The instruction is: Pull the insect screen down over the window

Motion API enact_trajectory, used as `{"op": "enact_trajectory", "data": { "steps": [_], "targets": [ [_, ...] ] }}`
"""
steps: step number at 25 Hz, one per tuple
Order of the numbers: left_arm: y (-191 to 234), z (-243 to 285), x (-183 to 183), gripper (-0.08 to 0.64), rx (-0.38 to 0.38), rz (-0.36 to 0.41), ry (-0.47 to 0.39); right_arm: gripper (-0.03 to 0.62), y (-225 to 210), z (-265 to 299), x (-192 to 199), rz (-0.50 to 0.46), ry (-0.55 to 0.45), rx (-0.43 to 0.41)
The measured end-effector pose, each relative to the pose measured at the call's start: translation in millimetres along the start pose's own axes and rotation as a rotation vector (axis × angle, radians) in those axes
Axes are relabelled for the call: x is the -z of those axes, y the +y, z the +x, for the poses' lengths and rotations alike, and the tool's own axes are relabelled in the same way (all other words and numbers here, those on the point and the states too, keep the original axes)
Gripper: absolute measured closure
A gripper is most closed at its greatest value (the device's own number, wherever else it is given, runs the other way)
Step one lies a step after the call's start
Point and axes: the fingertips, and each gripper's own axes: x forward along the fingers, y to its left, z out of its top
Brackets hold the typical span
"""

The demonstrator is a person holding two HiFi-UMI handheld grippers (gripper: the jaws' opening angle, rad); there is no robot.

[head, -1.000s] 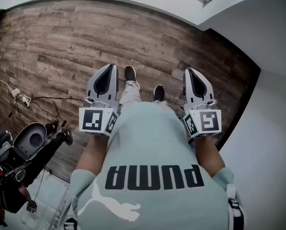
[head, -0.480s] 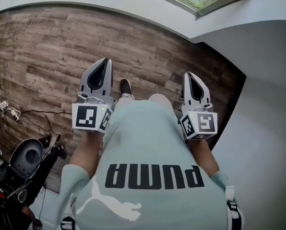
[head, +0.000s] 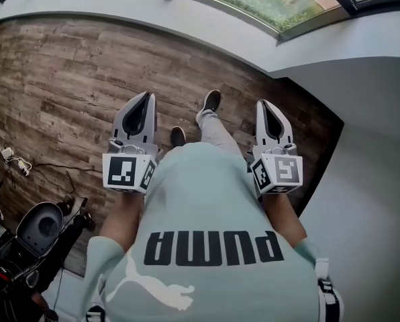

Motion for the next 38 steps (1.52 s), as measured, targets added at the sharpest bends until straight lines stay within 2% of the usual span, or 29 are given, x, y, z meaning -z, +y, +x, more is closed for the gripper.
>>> {"op": "enact_trajectory", "data": {
  "steps": [4, 8, 12, 18, 25, 33, 36, 38],
  "targets": [
    [4.5, 42.7, -12.1, 0.549, -0.036, 0.022, 0.015, 0.589, -28.1, 45.6, -11.1, 0.015, -0.019, -0.037],
    [-4.6, 103.6, -40.3, 0.549, -0.056, 0.055, 0.014, 0.589, -70.2, 91.9, -30.9, 0.03, -0.033, -0.078],
    [-23.0, 168.1, -73.6, 0.549, -0.05, 0.094, -0.006, 0.589, -116.0, 130.0, -58.3, 0.044, -0.074, -0.107],
    [-44.0, 238.8, -102.2, 0.549, -0.029, 0.148, -0.009, 0.589, -178.1, 170.1, -88.0, 0.027, -0.112, -0.109],
    [-46.5, 291.4, -130.4, 0.549, 0.018, 0.184, -0.036, 0.589, -211.6, 192.1, -108.9, 0.026, -0.138, -0.053],
    [-19.6, 361.1, -156.5, 0.549, 0.152, 0.2, -0.055, 0.589, -230.2, 226.2, -132.2, -0.009, -0.129, 0.07],
    [11.1, 389.8, -186.9, 0.549, 0.169, 0.237, -0.051, 0.589, -243.7, 242.1, -156.1, -0.052, -0.116, 0.132],
    [28.0, 421.9, -226.5, 0.549, 0.197, 0.286, -0.077, 0.589, -261.2, 258.3, -194.4, -0.125, -0.138, 0.186]
  ]
}}
